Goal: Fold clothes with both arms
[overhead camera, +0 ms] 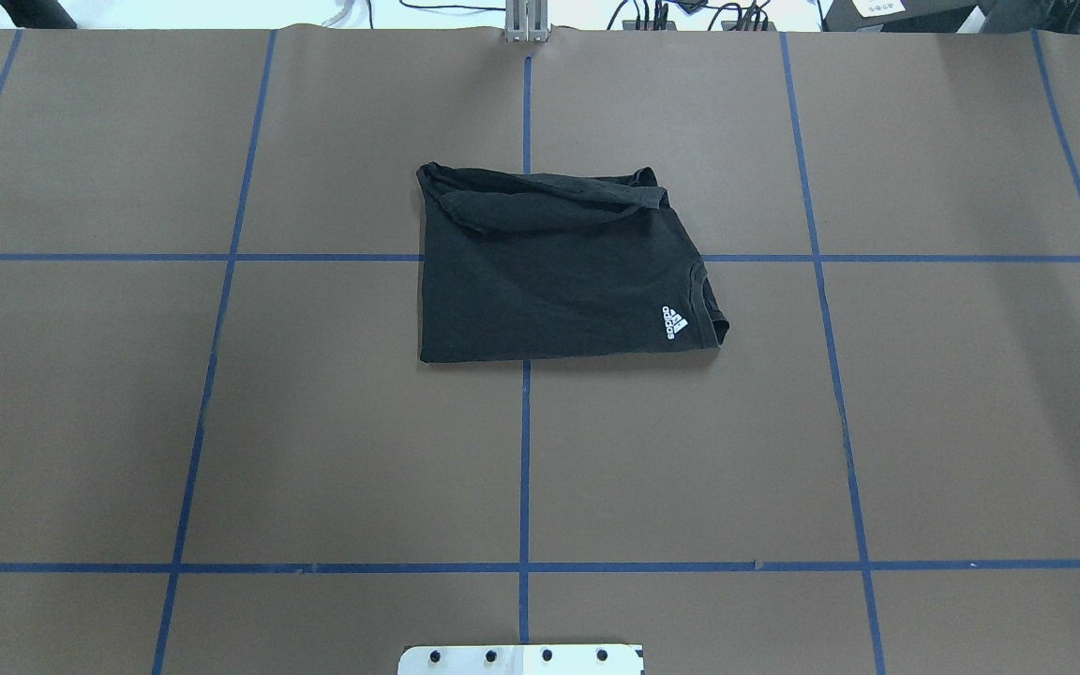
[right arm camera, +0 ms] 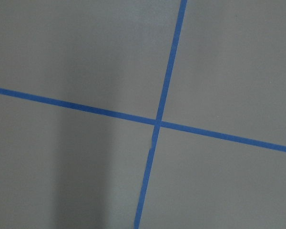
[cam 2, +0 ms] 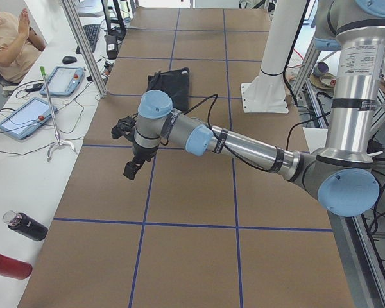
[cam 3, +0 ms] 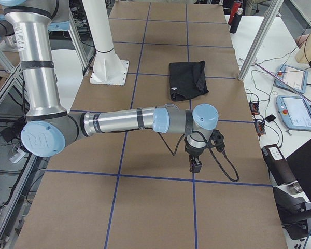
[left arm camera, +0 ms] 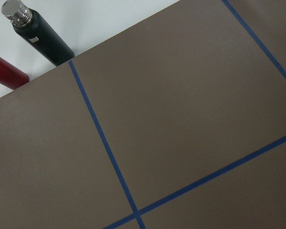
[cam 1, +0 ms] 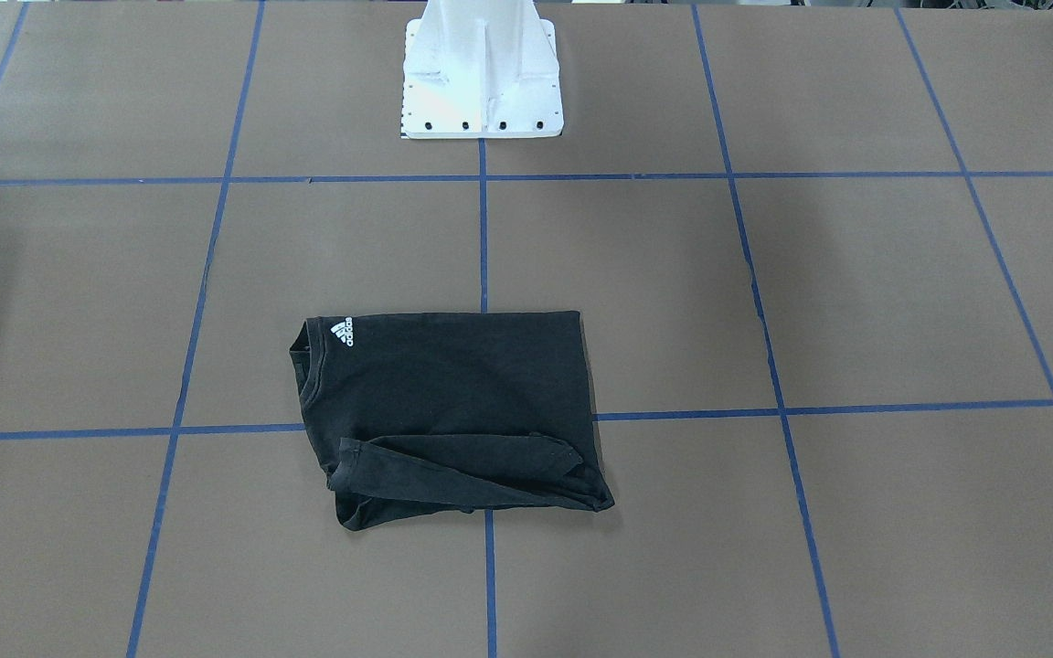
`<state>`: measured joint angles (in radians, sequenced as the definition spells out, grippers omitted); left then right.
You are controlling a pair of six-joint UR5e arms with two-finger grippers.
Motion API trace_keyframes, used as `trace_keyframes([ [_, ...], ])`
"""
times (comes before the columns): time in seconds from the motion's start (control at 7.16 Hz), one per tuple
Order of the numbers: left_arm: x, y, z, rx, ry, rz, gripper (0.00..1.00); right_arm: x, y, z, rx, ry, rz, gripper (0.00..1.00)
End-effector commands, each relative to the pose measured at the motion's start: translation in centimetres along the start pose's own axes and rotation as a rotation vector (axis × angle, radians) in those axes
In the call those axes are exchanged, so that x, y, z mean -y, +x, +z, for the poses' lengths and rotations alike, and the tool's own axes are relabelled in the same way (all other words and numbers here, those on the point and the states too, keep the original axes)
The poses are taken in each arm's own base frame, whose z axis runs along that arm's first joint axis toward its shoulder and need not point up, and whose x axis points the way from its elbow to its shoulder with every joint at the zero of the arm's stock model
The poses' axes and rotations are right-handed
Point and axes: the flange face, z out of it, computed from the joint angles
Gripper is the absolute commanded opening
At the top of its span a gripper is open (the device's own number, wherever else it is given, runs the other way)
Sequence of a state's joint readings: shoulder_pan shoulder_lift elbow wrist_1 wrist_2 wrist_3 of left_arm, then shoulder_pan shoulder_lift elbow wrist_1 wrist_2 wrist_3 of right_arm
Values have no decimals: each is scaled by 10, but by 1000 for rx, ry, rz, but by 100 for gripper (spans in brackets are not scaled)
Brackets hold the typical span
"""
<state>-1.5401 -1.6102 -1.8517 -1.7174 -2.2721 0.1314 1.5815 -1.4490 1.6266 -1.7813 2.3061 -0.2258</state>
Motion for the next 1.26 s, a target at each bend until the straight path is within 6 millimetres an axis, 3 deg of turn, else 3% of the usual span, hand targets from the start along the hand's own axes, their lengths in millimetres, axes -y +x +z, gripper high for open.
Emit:
trace_keyframes([
  [0.0,-23,9,-10,8,-7,-6,99,-10,-2,-2,11,-10,0,100],
  [0.42,-39,-1,6,-12,-48,-46,99,-29,1,9,16,-22,8,100],
  [0.56,-42,-4,13,-16,-63,-57,99,-29,-8,1,25,-8,2,100],
  [0.7,-56,-20,36,-39,-105,-93,99,-26,-14,-6,23,6,-5,100],
  [0.84,-53,-12,38,-129,-87,-95,99,-28,-16,-7,22,10,-11,100],
  [1.12,-54,-12,40,-145,-84,-94,99,-18,-42,2,9,-9,-73,100],
])
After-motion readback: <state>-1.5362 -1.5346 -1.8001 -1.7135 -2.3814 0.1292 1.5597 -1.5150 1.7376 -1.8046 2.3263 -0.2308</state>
